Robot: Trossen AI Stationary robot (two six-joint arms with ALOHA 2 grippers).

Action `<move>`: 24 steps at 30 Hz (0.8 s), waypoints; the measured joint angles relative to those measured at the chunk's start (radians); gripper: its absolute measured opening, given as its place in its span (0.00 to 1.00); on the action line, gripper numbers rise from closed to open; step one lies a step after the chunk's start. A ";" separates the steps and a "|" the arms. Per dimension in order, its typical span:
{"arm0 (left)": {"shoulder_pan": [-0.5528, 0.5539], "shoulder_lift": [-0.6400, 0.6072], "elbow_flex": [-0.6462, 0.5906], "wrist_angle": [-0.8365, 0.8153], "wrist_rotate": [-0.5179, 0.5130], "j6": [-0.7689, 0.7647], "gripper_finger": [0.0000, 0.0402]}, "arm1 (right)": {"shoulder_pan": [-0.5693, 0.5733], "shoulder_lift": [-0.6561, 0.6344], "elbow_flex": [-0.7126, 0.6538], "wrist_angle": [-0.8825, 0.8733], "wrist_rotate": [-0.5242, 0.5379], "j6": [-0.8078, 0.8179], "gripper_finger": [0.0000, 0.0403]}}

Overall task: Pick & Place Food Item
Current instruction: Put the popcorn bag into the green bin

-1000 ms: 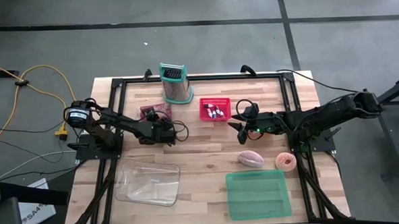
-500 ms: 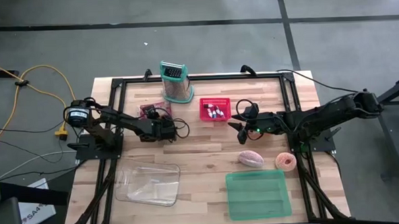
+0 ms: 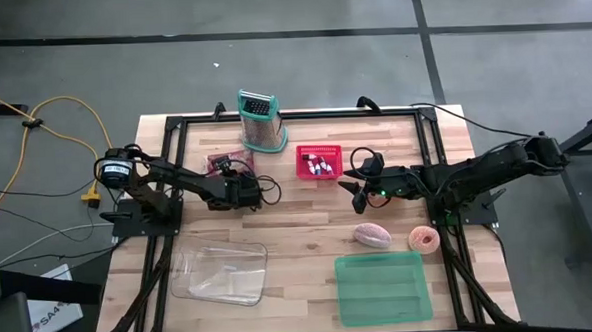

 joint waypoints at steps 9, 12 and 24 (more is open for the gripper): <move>-0.025 -0.052 0.000 -0.008 -0.004 0.003 0.00 | 0.000 0.000 0.000 0.000 0.000 0.000 0.41; -0.025 -0.103 0.000 -0.021 0.003 0.003 0.00 | 0.000 0.000 0.000 0.000 0.000 0.000 0.41; -0.025 -0.364 0.000 -0.036 0.145 0.024 0.00 | 0.000 0.000 0.000 0.000 0.000 0.000 0.41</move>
